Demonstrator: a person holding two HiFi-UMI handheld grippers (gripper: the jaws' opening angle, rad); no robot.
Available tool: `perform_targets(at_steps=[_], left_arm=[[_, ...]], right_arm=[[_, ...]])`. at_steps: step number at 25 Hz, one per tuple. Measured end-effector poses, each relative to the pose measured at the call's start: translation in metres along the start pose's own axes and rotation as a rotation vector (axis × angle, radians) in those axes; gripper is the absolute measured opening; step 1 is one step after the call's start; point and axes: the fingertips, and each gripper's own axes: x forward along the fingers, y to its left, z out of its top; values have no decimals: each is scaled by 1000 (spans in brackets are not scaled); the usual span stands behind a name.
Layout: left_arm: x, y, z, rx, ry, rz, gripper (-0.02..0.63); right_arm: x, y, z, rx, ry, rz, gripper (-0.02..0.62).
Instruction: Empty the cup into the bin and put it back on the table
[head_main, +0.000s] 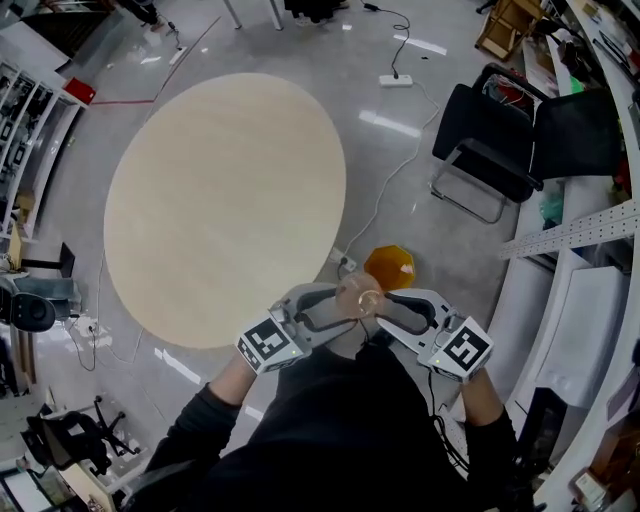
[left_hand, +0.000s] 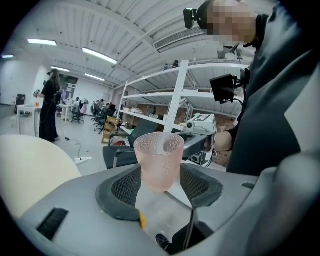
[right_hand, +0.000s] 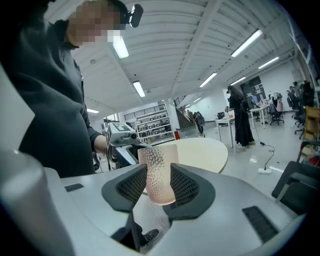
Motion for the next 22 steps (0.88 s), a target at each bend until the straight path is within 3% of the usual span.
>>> perform_targets(at_steps=[7, 22], left_arm=[[53, -18, 10, -89, -10, -17, 259], [105, 8, -44, -277, 32, -160, 259]], right_arm=[[-47, -20, -25, 93, -49, -23, 155], [-53, -59, -95, 380, -165, -196, 155]])
